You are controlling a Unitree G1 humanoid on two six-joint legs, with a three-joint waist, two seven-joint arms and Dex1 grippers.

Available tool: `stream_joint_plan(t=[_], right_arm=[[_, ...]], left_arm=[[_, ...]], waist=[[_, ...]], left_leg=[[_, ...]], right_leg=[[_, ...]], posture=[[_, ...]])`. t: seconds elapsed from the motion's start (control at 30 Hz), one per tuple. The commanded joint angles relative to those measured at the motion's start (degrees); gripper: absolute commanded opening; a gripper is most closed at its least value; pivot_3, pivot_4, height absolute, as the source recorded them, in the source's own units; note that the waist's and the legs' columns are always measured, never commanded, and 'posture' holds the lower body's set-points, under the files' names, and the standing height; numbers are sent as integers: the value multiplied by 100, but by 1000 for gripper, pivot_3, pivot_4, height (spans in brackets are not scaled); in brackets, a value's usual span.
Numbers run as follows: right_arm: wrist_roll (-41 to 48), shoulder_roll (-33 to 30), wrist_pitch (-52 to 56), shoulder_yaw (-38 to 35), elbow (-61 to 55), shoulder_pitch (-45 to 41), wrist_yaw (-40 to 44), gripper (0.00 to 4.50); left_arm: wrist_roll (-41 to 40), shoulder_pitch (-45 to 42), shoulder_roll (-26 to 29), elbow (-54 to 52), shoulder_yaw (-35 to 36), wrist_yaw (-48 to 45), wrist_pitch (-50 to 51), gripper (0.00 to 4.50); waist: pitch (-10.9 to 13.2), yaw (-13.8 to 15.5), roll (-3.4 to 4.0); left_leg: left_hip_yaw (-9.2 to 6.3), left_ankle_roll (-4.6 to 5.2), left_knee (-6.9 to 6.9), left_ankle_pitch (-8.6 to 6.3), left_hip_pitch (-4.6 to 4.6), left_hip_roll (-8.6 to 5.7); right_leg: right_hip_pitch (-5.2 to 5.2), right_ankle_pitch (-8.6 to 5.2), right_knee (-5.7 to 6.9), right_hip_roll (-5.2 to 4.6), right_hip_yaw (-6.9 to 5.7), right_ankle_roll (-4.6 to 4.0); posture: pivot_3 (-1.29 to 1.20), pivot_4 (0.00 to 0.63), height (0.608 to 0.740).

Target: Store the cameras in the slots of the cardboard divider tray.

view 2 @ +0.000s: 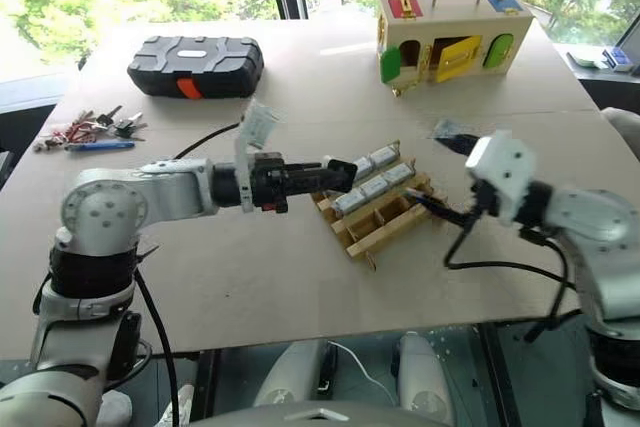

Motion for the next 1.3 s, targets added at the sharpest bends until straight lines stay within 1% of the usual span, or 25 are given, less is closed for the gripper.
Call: stream_joint_plan(t=[0.03,0.07,0.13,0.2,0.27,0.5,0.67,0.77,0.9,1.1,1.3], right_arm=[[793,-276,244,-736,-557,458,239,4500],[833,-328,248,-836,-632,600,224,4500],[835,-334,213,-924,-753,777,77,4500],[874,-307,217,-929,-882,891,-97,4500],[859,-280,227,-896,-986,989,-279,4500],[730,-335,76,-879,-1097,1333,-488,4500],[702,-345,14,-885,-1115,1412,-573,4500],[649,-344,-34,-903,-1130,1505,-594,4500],[634,-349,-71,-933,-1173,1607,-624,4500],[701,-359,-117,-1020,-1278,1785,-600,4500],[926,-371,-702,-1171,-1278,1886,-25,4500]], left_arm=[[347,-438,212,-169,-571,-535,343,767],[234,-606,228,20,-724,-816,639,767],[698,-791,219,184,-1043,-927,510,767],[1011,-865,201,185,-1212,-1079,351,767],[1163,-912,141,213,-1285,-1232,359,767],[2171,-927,100,357,-1779,-1567,45,767],[2559,-1076,-110,516,-1875,-1624,138,767],[2809,-1308,-66,539,-2171,-1801,226,767],[3004,-1633,-3,478,-2401,-1925,495,767],[3003,-1926,108,125,-2533,-1981,1112,767],[3135,-1963,-17,120,-2498,-1731,1478,767]], waist=[[0,-38,0],[0,-48,0],[0,-48,0],[1,-76,-1],[1,-120,-1],[1,-120,-1],[1,-115,-2],[1,-113,-2],[2,-114,-3],[2,-129,-3],[2,-132,-4]], left_leg=[[3,3,0,-2,4,7],[5,4,0,-2,8,10],[9,5,1,-1,4,11],[13,5,2,-1,31,13],[13,6,2,-1,47,15],[13,5,2,-1,44,16],[13,6,3,-1,41,15],[11,6,3,-1,41,15],[12,6,3,-1,41,15],[11,6,3,-1,42,20],[12,6,3,-1,42,21]], right_leg=[[0,0,4,6,3,0],[1,0,6,9,5,0],[3,-1,7,18,-4,1],[28,-3,9,20,-1,2],[38,-5,9,21,12,4],[36,-3,9,22,18,3],[35,-3,6,21,18,4],[35,-3,7,22,16,4],[35,-4,7,22,17,5],[35,-6,7,28,18,8],[35,-6,7,28,20,9]], posture=[[0,150,740],[0,150,740],[0,150,740],[0,150,740],[0,150,740],[0,150,740],[0,150,740],[0,150,740],[0,150,740],[0,150,740],[0,150,740]])
